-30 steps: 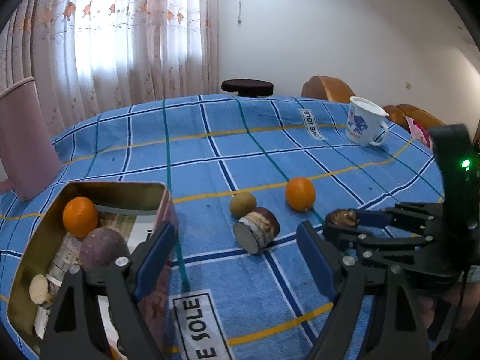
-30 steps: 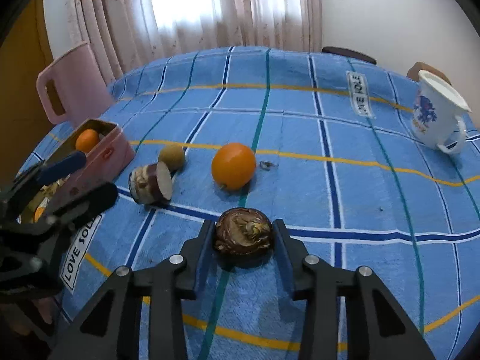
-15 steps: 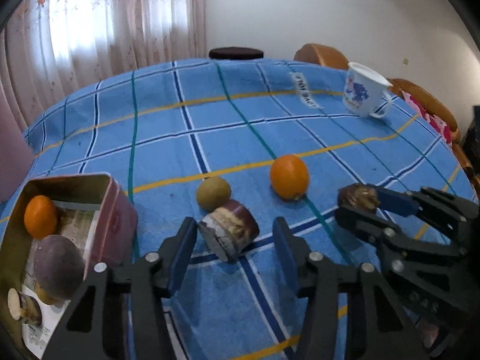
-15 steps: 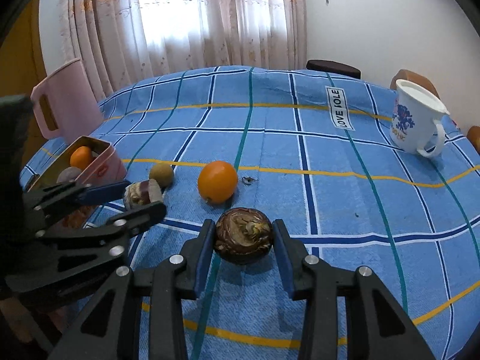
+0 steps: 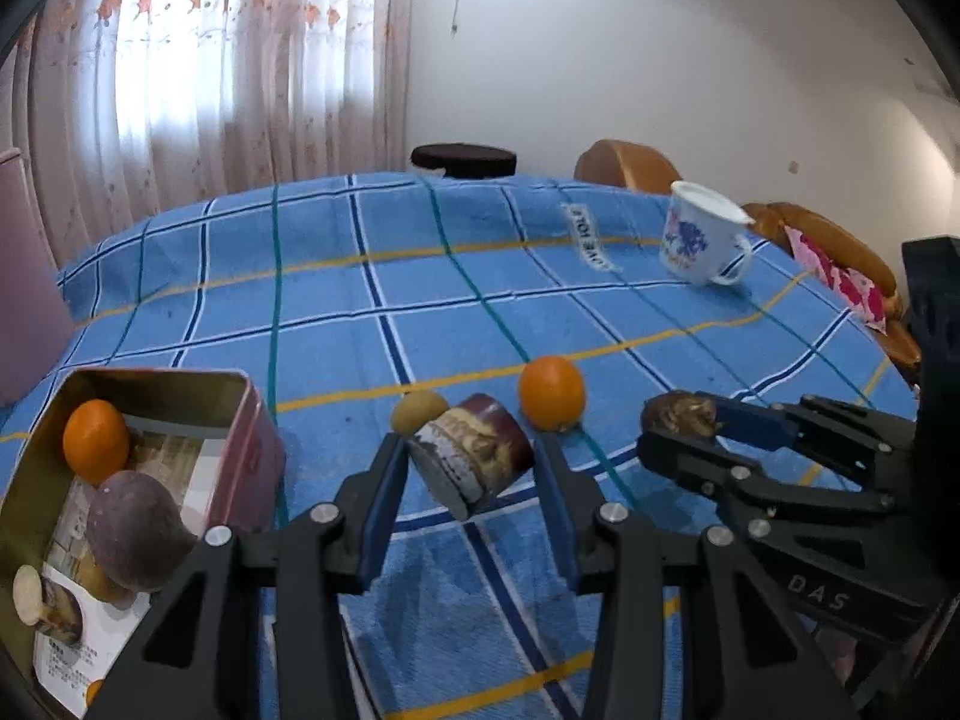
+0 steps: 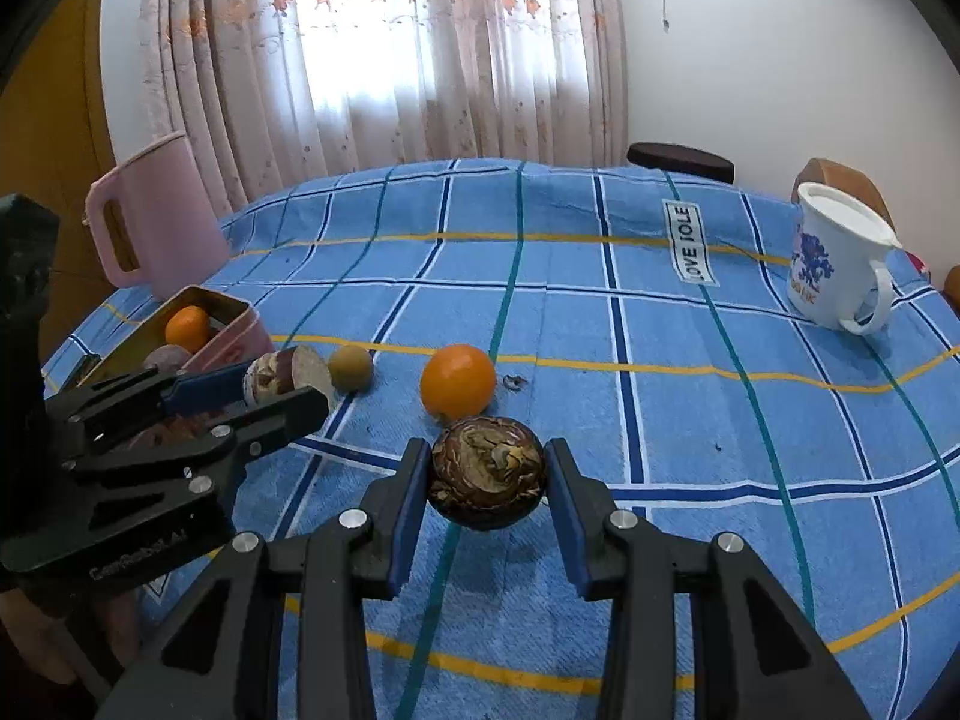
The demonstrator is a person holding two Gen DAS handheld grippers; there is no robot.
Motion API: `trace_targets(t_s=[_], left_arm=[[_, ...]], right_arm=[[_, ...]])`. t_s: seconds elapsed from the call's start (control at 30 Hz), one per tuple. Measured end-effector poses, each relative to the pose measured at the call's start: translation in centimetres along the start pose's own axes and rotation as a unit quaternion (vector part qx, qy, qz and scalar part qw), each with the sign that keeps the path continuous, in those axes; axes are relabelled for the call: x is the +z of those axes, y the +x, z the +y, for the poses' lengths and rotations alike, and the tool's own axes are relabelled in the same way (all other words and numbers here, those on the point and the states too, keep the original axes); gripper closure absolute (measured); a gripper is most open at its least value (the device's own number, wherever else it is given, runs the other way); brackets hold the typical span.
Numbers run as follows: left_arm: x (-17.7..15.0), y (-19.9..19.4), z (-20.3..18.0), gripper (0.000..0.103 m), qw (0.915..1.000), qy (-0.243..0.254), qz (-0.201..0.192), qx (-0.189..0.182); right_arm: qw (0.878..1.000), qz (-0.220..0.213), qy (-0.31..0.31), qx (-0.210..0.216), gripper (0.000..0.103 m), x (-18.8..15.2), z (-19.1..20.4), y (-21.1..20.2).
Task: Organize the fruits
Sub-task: 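Grasp the striped can with the left tool while the right tool grasps the dark brown fruit, then carry the can and dark brown fruit with both tools over the tin box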
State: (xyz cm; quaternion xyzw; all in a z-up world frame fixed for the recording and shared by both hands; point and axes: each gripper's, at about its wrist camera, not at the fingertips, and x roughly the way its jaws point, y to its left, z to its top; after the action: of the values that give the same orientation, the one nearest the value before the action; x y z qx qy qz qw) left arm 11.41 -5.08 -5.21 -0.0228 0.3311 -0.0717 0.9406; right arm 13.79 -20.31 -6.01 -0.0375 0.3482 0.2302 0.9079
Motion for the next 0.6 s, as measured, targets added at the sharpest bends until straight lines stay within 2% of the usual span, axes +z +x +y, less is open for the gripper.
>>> trace_targets(t_s=[0.27, 0.6], left_arm=[[0.0, -1.4, 0.2, 0.058, 0.9992, -0.005, -0.039, 0.004], [-0.3, -2.8, -0.4, 0.058, 0.9967, 0.005, -0.076, 0.026]], right_arm=[[0.999, -0.035, -0.003, 0.009, 0.062, -0.1, 0.2, -1.4], [0.997, -0.074, -0.016, 0.008, 0.062, -0.4, 0.7, -2.9]])
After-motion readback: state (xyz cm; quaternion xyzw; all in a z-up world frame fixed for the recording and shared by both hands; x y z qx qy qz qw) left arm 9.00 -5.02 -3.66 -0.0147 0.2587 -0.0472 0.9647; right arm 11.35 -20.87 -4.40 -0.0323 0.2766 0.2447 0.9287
